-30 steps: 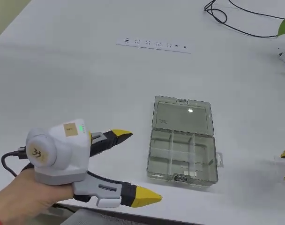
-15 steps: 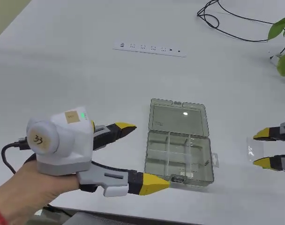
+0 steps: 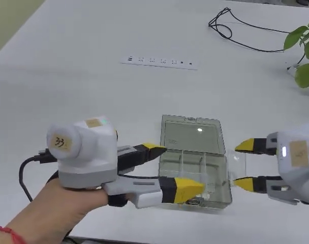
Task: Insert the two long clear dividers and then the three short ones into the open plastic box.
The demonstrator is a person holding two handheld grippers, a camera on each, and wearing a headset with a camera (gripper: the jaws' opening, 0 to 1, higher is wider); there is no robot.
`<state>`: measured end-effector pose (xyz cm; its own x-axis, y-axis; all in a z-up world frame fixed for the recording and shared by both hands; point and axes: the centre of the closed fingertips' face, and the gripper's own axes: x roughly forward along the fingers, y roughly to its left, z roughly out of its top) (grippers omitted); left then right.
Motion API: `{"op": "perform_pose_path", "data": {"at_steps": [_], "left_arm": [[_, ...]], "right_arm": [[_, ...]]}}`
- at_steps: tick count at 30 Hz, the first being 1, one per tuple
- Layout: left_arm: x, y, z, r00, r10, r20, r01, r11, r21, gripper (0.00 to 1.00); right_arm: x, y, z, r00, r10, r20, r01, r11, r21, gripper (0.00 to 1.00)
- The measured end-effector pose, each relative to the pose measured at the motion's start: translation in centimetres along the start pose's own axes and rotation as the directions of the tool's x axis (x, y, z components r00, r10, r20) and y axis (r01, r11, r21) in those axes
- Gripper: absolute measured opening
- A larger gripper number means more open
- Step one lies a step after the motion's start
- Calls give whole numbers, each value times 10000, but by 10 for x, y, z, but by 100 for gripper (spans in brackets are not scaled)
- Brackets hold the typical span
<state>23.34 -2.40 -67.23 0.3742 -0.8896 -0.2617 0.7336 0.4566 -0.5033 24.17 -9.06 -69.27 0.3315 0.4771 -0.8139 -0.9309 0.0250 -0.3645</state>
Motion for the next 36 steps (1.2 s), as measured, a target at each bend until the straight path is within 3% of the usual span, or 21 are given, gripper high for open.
{"op": "perform_pose_path", "data": {"at_steps": [6,8,13,16,21,36], "left_arm": [[9,-8,-1,9996,-273,121,285,9920,-1227,52],[10,-10,0,9993,-318,218,344,9905,-1331,47],[17,-15,1,9980,-512,377,581,9759,-2105,38],[19,-18,-2,9973,-658,320,714,9712,-2271,28],[22,-23,-4,9961,-830,297,878,9619,-2587,24],[23,-28,-5,9941,-1041,308,1085,9524,-2849,2]], "right_arm": [[-2,6,25,9997,-232,112,236,9992,-311,33],[-1,6,30,9995,-310,72,313,9985,-452,33],[-3,12,44,9992,-295,280,305,9990,-339,33],[-5,14,48,9988,-357,323,369,9987,-362,33],[-7,15,53,9984,-380,413,394,9987,-337,33],[-8,16,57,9984,-392,402,411,9980,-472,33]]}}
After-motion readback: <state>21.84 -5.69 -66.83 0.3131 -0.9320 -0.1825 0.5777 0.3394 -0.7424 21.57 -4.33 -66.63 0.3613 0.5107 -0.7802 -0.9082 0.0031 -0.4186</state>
